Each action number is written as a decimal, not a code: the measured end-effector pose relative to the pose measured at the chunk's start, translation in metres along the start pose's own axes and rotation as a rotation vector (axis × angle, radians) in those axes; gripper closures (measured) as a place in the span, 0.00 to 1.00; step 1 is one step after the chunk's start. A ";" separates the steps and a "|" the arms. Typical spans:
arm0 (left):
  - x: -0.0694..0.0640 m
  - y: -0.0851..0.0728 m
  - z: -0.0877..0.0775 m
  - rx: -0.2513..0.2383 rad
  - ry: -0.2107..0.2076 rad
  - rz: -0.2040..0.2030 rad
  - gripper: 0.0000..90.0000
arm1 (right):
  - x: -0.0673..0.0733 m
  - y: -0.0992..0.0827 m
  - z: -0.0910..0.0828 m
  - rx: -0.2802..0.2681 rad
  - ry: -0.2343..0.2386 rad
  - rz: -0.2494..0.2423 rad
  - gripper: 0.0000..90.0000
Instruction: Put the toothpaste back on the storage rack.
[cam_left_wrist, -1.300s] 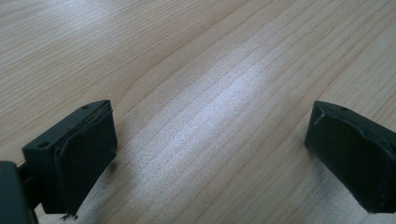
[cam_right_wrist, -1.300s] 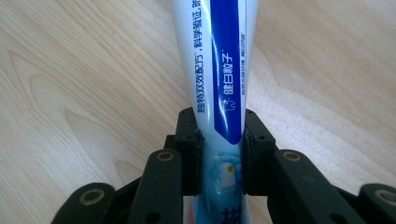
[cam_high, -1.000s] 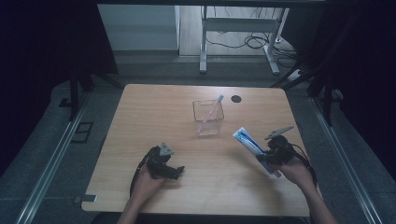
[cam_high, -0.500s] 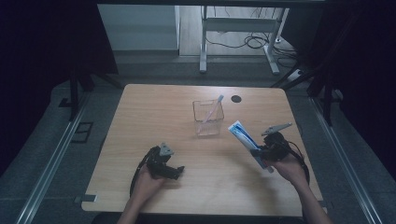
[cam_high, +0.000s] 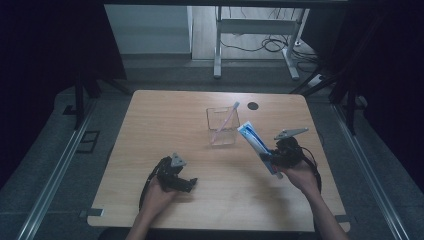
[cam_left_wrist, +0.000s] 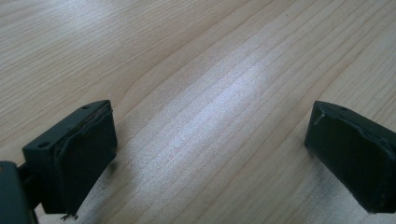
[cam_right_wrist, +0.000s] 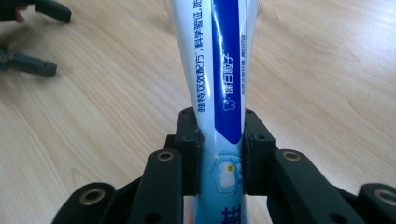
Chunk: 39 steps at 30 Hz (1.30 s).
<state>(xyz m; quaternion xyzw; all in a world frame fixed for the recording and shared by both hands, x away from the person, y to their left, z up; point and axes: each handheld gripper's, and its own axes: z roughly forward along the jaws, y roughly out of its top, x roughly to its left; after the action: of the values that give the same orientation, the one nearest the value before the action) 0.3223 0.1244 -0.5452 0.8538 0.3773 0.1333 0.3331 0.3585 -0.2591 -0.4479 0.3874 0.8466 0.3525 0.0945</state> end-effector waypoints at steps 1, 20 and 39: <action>0.000 0.000 0.000 0.001 0.000 0.001 0.03 | 0.000 0.001 0.000 -0.007 0.002 0.002 0.81; 0.000 0.000 0.000 0.001 0.000 0.001 0.03 | 0.007 0.031 0.003 -0.116 -0.015 -0.015 0.81; 0.000 0.000 0.000 0.003 0.000 0.001 0.03 | 0.012 0.064 0.007 -0.196 0.002 -0.016 0.81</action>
<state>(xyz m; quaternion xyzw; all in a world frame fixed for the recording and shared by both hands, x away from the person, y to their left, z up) 0.3224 0.1246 -0.5451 0.8545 0.3769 0.1330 0.3317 0.3913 -0.2181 -0.4082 0.3691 0.8113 0.4332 0.1337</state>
